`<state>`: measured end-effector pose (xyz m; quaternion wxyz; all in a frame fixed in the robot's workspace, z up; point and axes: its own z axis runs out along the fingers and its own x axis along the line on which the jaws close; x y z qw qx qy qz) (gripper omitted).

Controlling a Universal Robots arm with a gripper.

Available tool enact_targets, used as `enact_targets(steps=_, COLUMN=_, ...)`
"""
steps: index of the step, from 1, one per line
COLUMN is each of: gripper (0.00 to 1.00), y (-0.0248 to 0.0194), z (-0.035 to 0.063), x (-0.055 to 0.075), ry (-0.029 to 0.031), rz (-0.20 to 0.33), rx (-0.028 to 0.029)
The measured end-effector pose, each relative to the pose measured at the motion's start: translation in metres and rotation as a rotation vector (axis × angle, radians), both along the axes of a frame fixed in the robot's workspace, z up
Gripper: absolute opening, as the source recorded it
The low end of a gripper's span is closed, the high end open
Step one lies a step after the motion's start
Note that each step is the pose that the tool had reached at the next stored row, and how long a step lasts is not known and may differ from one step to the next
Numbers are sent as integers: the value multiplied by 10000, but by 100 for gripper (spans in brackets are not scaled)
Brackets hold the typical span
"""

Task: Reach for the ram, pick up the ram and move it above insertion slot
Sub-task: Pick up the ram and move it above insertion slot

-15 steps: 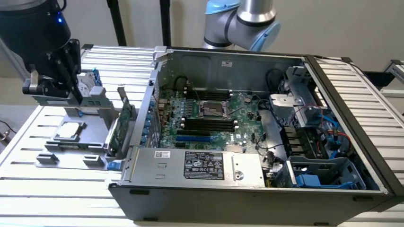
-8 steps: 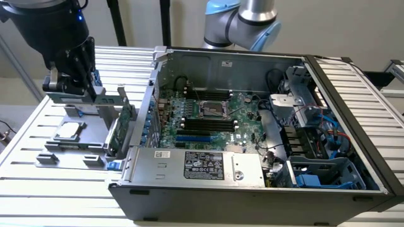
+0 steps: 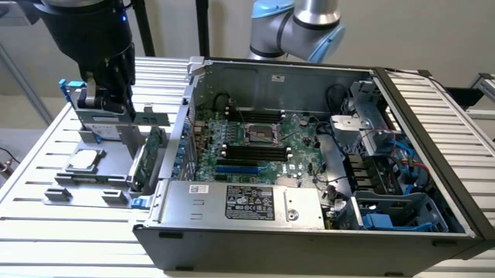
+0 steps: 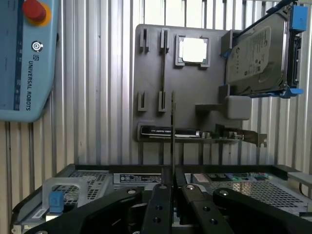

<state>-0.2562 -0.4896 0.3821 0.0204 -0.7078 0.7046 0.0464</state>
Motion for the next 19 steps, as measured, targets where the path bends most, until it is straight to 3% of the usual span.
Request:
enact_targets(steps=14, gripper=13, y=39, z=54, x=477, ry=0, rz=-1, rx=192)
enact_targets(steps=19, gripper=13, y=47, z=60, x=680, ry=-1, rz=-2, rx=286)
